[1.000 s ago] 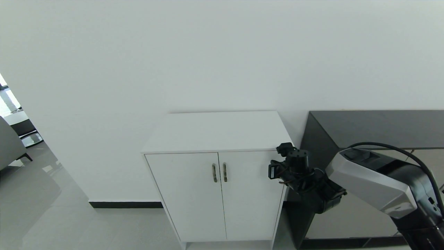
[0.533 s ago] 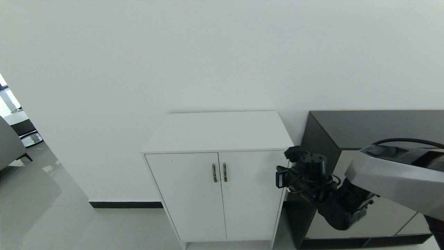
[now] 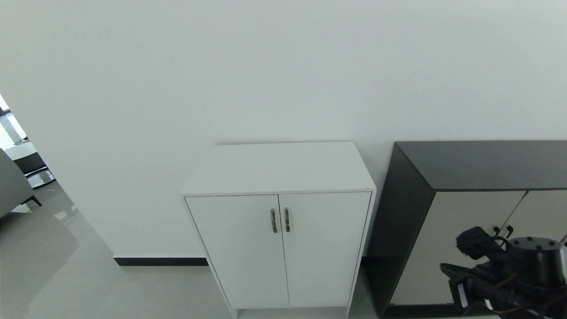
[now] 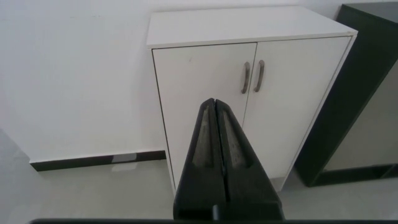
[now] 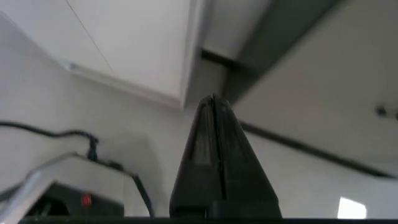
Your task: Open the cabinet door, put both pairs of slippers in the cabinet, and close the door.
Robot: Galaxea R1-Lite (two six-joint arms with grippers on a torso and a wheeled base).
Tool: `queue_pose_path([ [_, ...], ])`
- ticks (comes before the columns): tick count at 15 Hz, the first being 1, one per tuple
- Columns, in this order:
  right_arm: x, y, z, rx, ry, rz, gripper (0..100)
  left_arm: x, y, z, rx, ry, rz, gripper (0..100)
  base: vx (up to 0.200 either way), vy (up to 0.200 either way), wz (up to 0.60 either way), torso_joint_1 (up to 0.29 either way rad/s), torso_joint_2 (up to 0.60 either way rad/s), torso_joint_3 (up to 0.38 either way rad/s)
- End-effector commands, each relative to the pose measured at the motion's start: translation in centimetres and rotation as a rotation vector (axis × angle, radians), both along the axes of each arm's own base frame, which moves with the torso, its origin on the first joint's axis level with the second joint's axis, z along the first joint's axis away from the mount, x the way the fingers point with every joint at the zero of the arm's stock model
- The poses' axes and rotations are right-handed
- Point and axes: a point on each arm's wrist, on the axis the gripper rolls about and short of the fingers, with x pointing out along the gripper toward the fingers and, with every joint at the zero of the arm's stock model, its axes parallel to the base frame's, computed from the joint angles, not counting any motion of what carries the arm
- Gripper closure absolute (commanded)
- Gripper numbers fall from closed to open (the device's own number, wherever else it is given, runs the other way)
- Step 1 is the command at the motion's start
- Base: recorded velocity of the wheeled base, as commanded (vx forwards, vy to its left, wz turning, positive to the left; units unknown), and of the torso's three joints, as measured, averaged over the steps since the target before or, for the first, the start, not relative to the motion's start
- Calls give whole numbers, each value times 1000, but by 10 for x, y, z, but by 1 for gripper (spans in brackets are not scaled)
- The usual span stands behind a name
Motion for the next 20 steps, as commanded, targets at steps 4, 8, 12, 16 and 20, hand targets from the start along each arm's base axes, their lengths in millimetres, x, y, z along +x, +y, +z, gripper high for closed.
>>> queue_pose_path([
  [4,-102,-38,39,40,43,-6,100,0,0,0,1,1,1,100,0,0,0,0,0,0],
  [8,-169,-47,28,64,75,1,100,0,0,0,3,-1,-1,100,0,0,0,0,0,0],
  [12,-182,-51,33,115,-69,-122,100,0,0,0,3,-1,1,100,0,0,0,0,0,0],
  [16,-195,-55,35,102,-228,-213,100,0,0,0,3,-1,1,100,0,0,0,0,0,0],
  [20,-196,-58,36,76,-258,-319,100,0,0,0,-4,0,2,100,0,0,0,0,0,0],
])
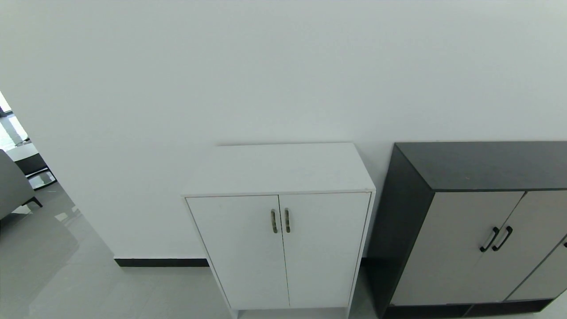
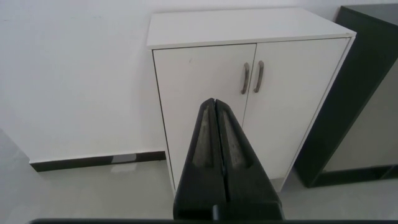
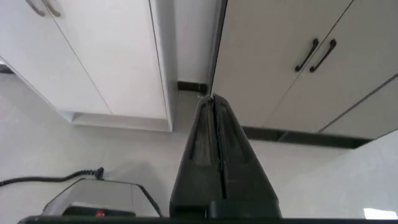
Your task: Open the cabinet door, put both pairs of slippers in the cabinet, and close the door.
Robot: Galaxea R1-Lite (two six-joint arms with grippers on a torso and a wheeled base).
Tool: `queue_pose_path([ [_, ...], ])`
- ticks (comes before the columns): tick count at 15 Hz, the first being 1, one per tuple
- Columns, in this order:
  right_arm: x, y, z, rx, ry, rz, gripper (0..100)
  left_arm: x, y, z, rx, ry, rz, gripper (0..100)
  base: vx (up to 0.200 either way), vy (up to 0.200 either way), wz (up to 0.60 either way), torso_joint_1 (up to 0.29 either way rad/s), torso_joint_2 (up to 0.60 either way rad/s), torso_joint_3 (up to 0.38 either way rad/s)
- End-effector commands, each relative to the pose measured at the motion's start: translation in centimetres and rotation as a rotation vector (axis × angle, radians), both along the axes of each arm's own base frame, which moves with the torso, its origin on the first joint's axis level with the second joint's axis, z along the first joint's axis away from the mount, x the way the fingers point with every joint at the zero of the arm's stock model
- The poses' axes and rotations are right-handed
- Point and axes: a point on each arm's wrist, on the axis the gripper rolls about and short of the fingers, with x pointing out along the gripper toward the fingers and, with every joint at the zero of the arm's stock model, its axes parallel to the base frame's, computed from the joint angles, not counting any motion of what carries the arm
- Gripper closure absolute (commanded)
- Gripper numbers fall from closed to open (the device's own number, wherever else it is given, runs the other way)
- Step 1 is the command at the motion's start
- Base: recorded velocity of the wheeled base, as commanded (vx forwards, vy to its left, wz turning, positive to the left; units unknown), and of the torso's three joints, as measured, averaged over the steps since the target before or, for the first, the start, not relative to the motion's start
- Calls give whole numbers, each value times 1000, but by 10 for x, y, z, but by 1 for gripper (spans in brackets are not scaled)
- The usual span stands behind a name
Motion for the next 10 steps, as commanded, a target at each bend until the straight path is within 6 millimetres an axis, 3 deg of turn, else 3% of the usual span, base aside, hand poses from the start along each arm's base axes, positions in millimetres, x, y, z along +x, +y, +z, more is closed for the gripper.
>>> queue_pose_path([
  [1,-4,-2,1,-5,-45,-123,100,0,0,0,1,0,0,100,0,0,0,0,0,0],
  [4,-16,1,-7,129,-132,146,100,0,0,0,4,-1,0,100,0,0,0,0,0,0],
  [6,-23,0,-7,89,-223,44,100,0,0,0,4,1,-1,100,0,0,0,0,0,0],
  [10,-24,1,-8,70,-239,-146,100,0,0,0,4,-1,-1,100,0,0,0,0,0,0],
])
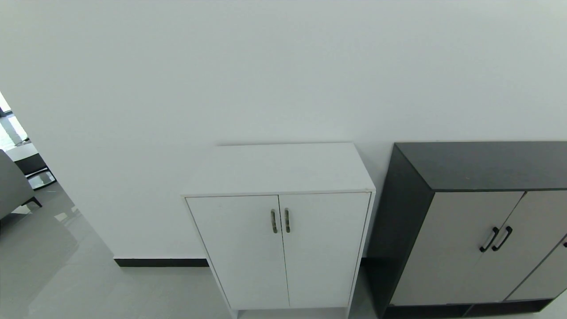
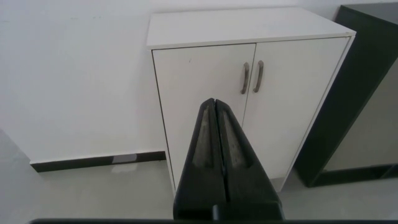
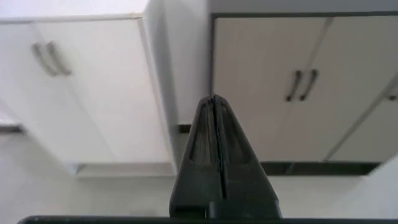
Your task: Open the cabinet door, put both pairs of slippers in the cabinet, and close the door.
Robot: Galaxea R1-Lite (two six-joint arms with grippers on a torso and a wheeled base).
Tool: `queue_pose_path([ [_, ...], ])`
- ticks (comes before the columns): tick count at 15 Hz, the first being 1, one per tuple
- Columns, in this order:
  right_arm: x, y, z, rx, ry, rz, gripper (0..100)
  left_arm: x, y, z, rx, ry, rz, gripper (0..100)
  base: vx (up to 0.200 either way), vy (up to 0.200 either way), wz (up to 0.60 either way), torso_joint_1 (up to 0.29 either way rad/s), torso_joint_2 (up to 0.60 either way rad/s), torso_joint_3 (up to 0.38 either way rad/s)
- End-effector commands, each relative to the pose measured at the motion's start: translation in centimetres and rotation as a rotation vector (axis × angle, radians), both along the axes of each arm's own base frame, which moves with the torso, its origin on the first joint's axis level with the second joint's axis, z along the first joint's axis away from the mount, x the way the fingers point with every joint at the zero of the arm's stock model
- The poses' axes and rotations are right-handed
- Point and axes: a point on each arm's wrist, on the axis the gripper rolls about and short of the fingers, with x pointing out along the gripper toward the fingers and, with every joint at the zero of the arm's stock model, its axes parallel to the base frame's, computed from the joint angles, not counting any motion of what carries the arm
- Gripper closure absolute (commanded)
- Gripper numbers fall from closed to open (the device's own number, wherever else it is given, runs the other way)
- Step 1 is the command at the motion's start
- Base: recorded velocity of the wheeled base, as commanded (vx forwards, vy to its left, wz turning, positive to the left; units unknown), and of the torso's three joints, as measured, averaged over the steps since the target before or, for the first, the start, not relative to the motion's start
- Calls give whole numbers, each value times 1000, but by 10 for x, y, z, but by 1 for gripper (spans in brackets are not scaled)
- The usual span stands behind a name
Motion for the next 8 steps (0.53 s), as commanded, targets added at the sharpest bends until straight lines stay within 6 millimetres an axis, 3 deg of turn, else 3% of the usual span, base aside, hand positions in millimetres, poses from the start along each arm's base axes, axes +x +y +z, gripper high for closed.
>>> queue_pose_path([
  [1,-4,1,-1,-2,-44,-70,100,0,0,0,0,-1,0,100,0,0,0,0,0,0],
  [8,-8,2,-2,5,-104,39,100,0,0,0,-3,1,2,100,0,0,0,0,0,0],
])
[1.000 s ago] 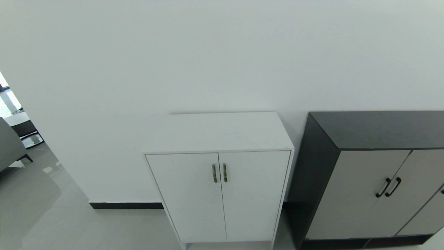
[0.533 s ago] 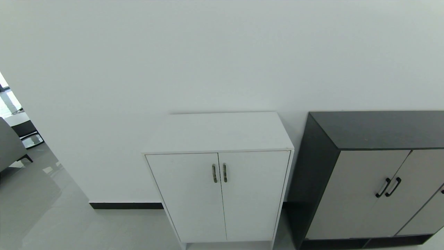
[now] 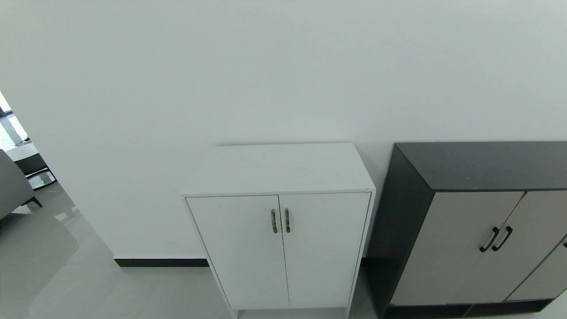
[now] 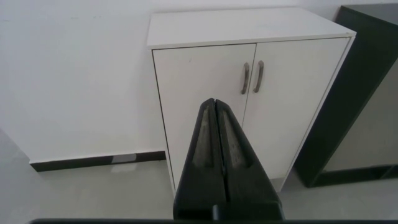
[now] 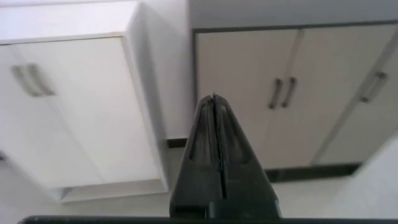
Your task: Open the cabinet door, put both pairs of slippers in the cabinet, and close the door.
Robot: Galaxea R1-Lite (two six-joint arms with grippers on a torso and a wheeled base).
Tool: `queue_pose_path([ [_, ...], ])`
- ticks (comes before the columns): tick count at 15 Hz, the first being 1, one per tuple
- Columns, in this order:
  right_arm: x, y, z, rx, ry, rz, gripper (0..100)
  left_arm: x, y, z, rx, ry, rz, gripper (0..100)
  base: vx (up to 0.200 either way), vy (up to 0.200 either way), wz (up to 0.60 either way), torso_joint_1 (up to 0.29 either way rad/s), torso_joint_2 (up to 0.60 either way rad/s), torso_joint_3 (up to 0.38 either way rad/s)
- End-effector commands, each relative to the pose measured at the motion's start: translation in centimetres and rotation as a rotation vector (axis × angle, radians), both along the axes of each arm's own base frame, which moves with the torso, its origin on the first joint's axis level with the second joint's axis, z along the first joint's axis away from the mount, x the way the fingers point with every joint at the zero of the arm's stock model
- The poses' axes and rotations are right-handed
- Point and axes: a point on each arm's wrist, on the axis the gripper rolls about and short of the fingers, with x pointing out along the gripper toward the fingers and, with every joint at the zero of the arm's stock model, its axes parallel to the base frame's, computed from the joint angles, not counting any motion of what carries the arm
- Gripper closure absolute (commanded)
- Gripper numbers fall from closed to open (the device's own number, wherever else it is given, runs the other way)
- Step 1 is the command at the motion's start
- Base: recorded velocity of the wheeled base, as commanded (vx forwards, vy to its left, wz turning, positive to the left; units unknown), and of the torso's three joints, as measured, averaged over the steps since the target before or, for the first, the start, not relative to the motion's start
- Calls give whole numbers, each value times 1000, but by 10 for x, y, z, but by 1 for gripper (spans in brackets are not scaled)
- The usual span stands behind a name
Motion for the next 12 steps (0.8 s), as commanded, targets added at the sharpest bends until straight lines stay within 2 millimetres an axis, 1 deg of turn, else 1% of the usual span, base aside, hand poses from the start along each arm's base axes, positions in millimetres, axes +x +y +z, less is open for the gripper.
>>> queue_pose_path([
  [1,-1,0,-1,1,-17,6,100,0,0,0,1,-1,-1,100,0,0,0,0,0,0],
  [12,-1,0,0,11,-19,-3,100,0,0,0,1,1,1,100,0,0,0,0,0,0],
])
